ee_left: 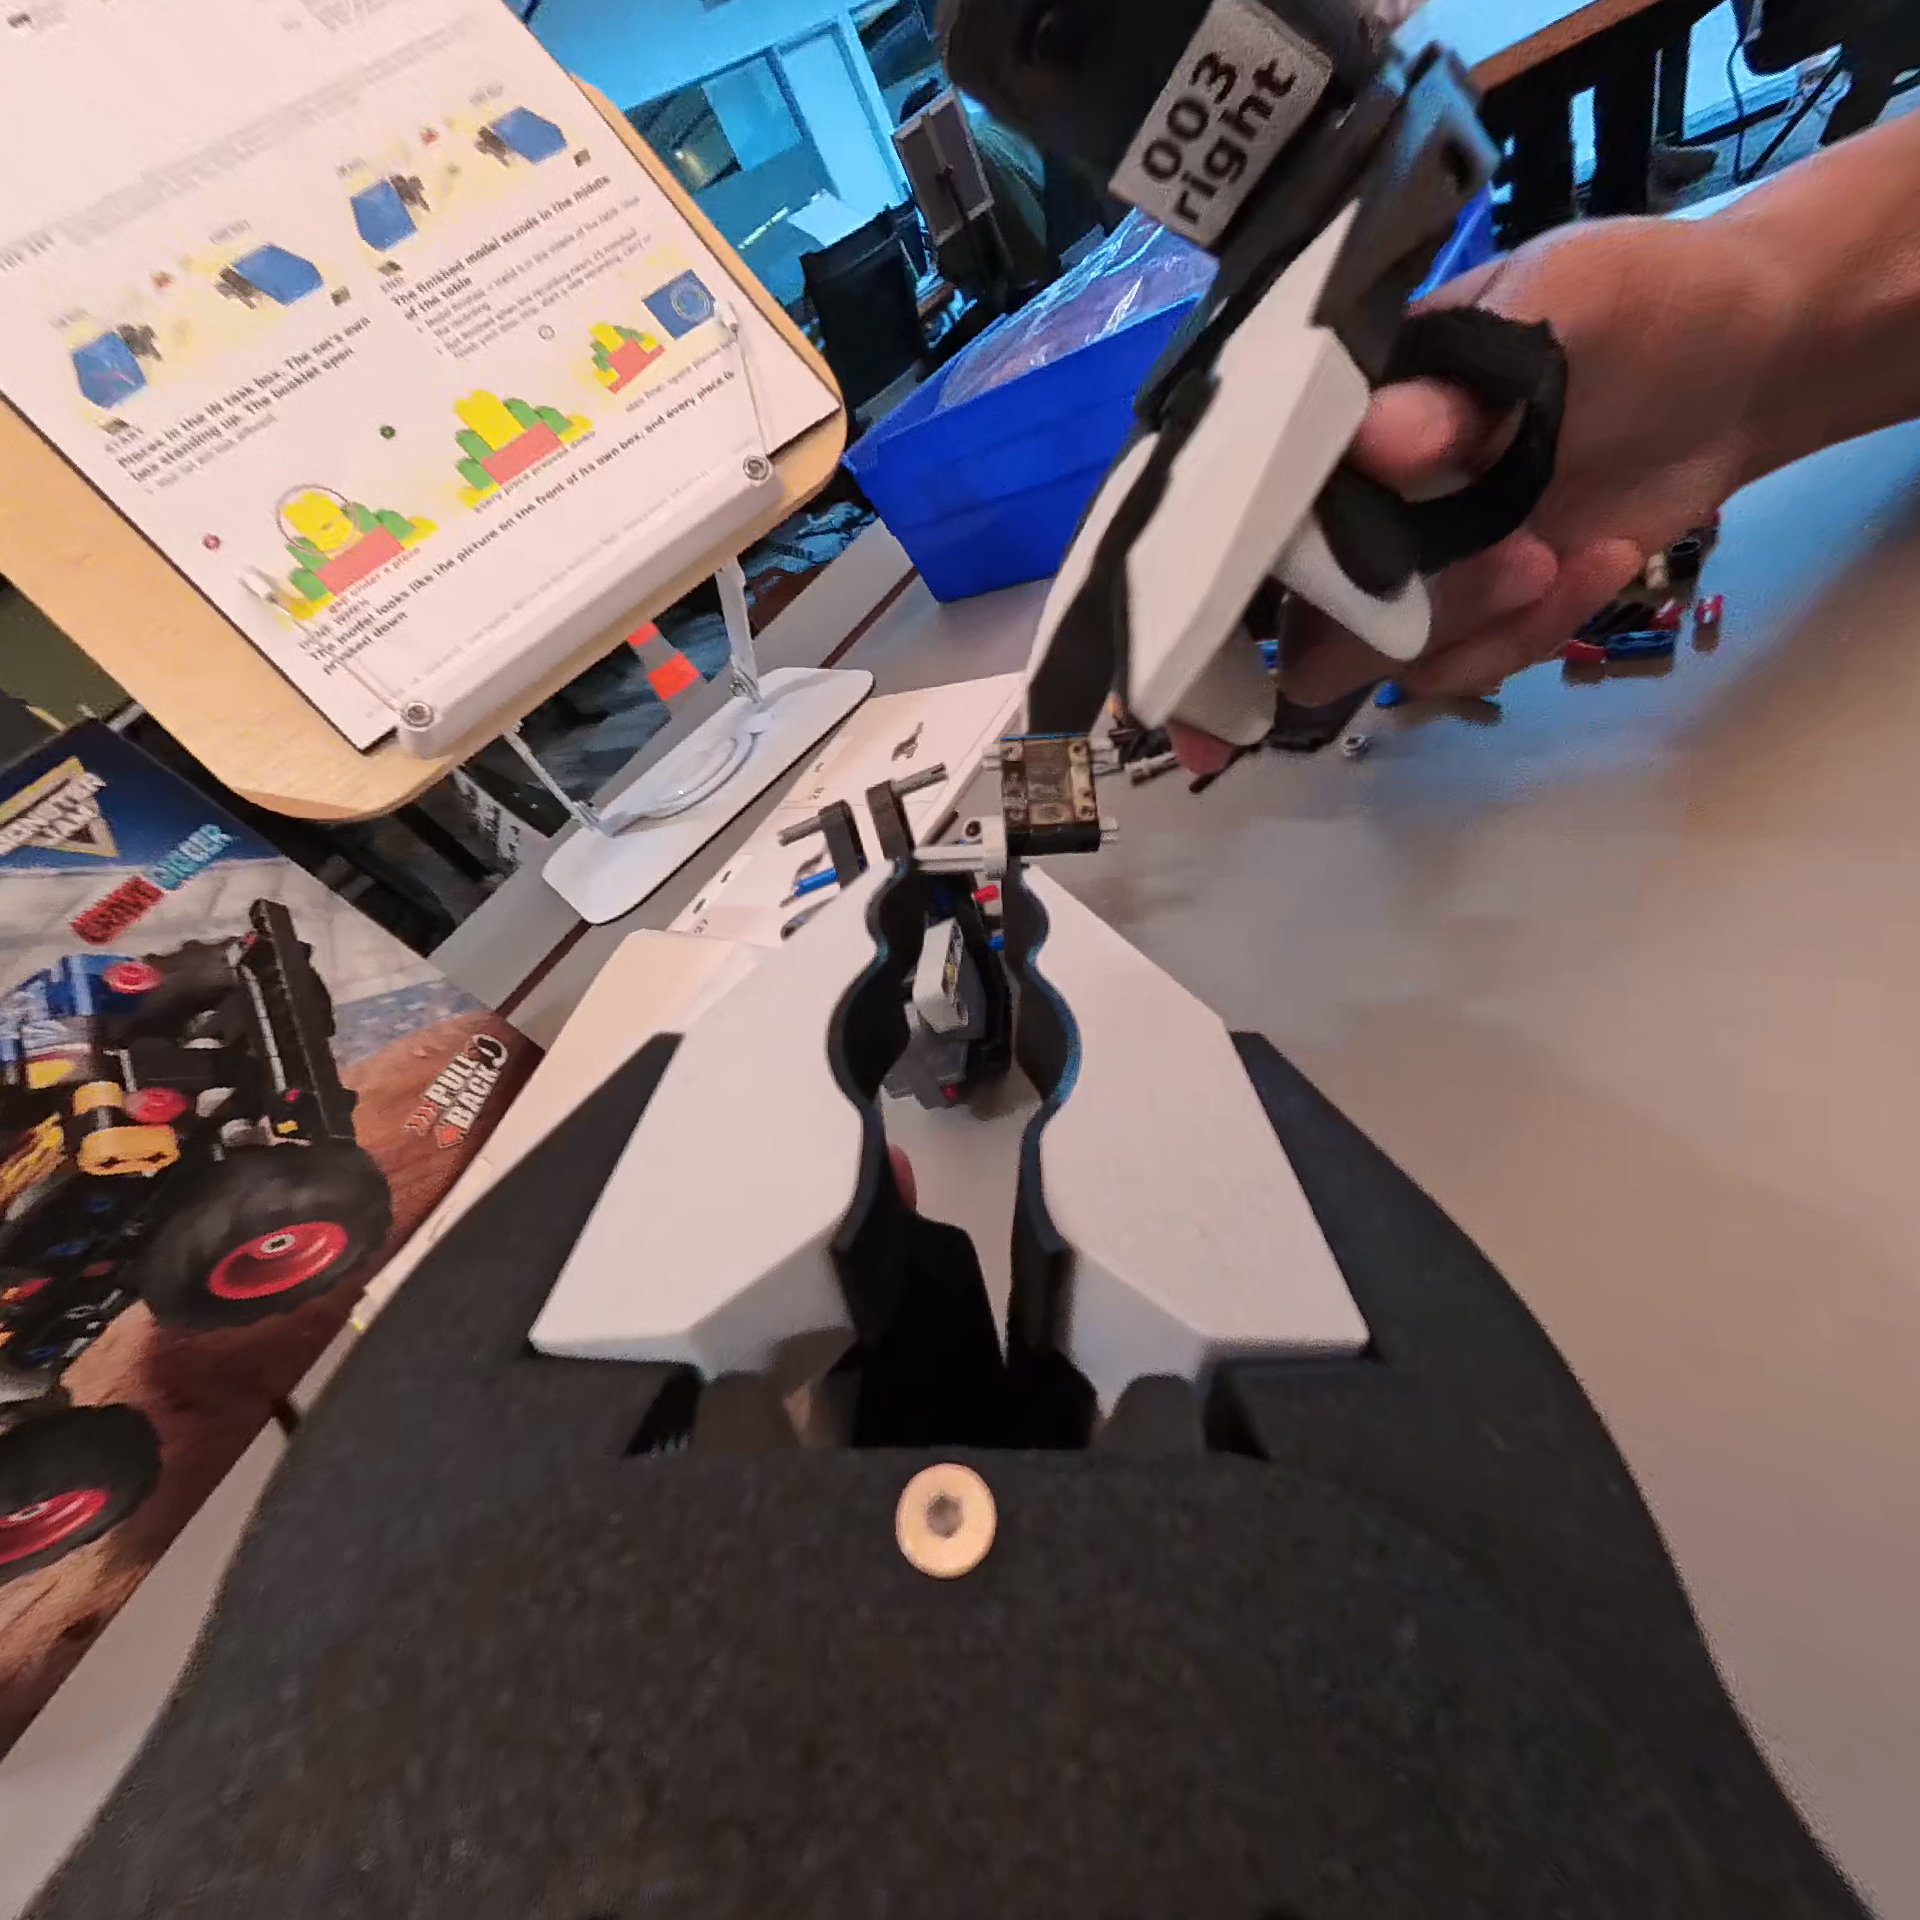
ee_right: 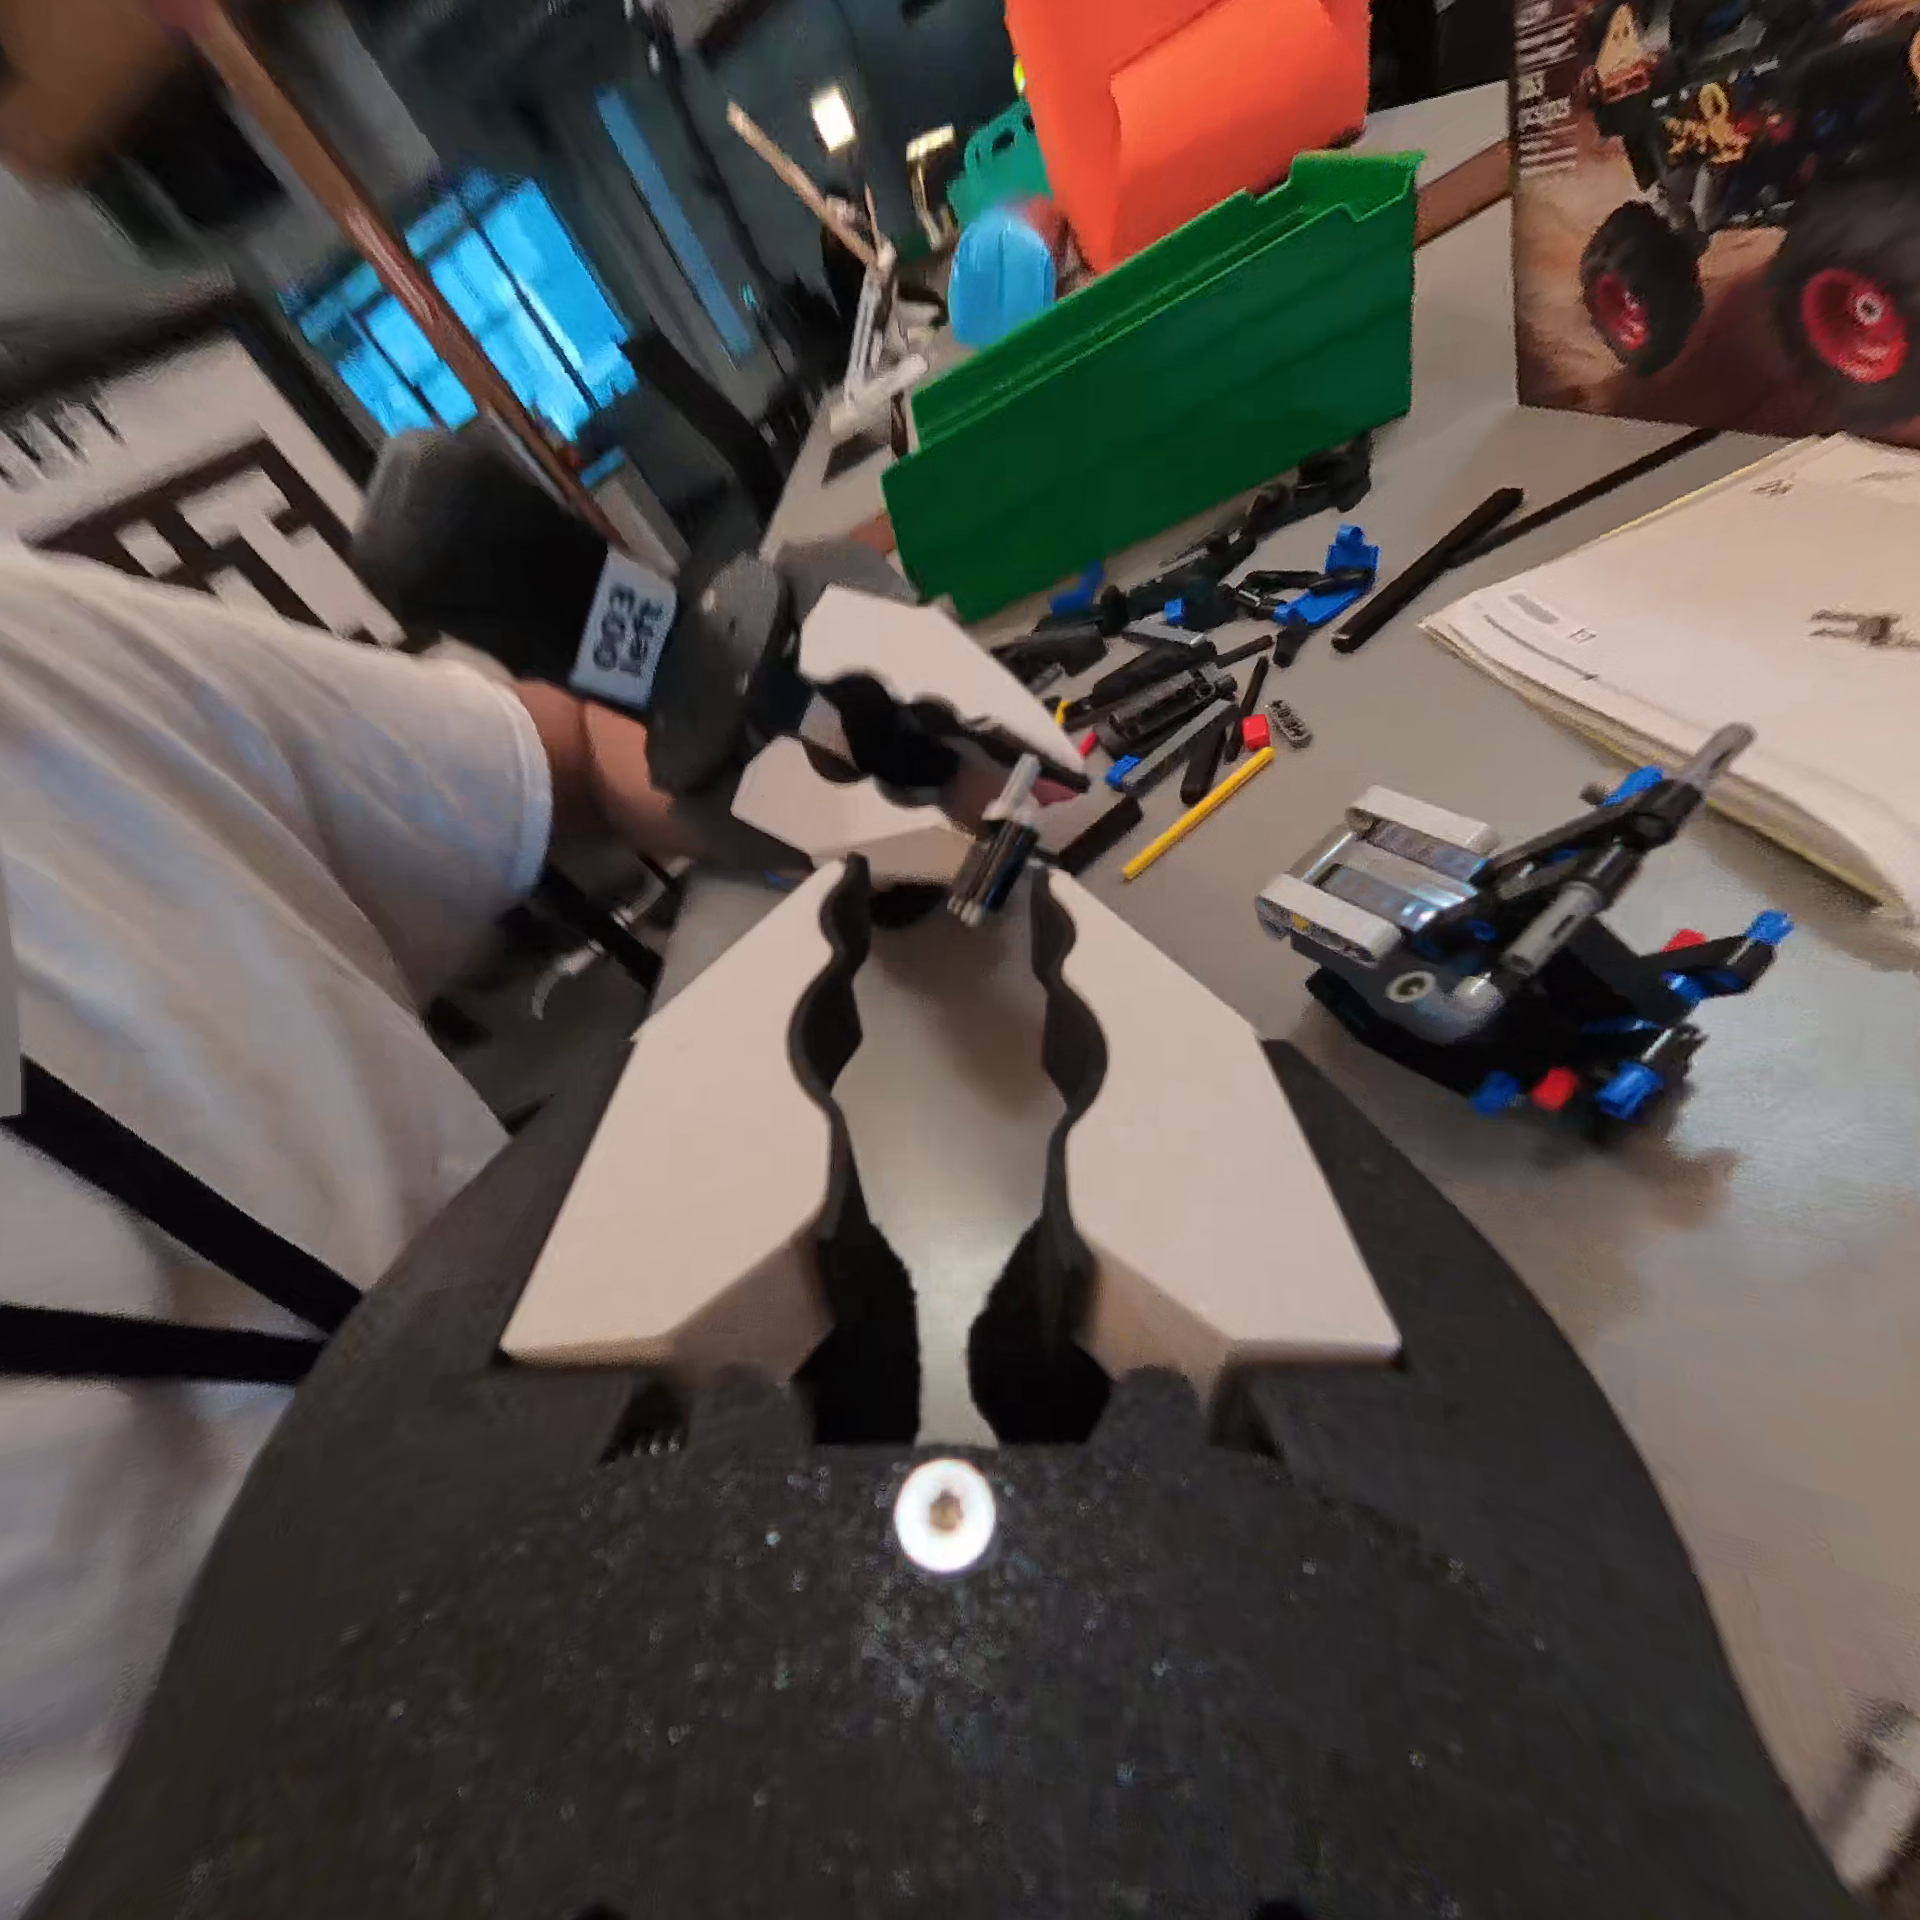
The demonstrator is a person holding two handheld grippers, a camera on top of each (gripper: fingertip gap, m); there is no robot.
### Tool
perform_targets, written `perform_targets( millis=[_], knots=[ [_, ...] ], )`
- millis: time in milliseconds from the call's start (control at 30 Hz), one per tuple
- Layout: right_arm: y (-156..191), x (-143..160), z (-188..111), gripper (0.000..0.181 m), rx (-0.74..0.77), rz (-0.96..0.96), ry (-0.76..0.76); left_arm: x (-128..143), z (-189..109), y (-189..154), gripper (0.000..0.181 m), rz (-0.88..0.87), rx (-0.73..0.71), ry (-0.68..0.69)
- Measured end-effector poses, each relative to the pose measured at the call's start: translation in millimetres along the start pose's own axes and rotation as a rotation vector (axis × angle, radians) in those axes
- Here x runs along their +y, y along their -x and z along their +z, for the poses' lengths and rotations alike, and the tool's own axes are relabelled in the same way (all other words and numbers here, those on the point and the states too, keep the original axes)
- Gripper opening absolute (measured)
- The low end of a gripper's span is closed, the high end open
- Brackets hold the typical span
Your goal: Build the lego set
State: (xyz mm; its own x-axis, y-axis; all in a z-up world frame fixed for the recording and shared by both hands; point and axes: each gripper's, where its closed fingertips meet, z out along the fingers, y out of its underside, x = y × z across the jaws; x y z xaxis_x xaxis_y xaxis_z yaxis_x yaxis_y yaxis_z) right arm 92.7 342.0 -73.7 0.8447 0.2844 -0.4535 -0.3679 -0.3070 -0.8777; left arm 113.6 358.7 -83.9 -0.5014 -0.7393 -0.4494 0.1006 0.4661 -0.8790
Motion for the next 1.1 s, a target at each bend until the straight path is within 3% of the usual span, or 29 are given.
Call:
perform_targets(
  millis=[267,400,533,633,767,900,1100],
  knots=[
    [-4,-5,-1,0.009,0.072,-0.011,-0.035,-4,3,-1,0.013,0.024,-0.062,0.003],
    [-4,-17,-4,0.006,0.197,-0.178,-0.039,-1,5,-5,0.002,0.039,-0.044,0.022],
    [0,-20,-3,0.006,0.320,-0.383,0.033,-2,6,-7,0.004,0.075,-0.061,0.032],
    [-12,-14,-7,0.006,0.458,-0.561,0.138,7,9,-10,0.014,0.024,-0.015,0.077],
    [-40,6,-24,0.007,0.767,-1.043,0.510,14,11,-13,0.019,-0.059,0.070,0.090],
    [-40,38,-24,0.007,0.781,-1.233,0.797,13,12,-18,0.017,-0.142,0.142,0.084],
    [-20,24,-9,0.007,0.855,-1.446,0.709,-2,7,-39,0.024,-0.437,0.383,0.038]
  ],
)
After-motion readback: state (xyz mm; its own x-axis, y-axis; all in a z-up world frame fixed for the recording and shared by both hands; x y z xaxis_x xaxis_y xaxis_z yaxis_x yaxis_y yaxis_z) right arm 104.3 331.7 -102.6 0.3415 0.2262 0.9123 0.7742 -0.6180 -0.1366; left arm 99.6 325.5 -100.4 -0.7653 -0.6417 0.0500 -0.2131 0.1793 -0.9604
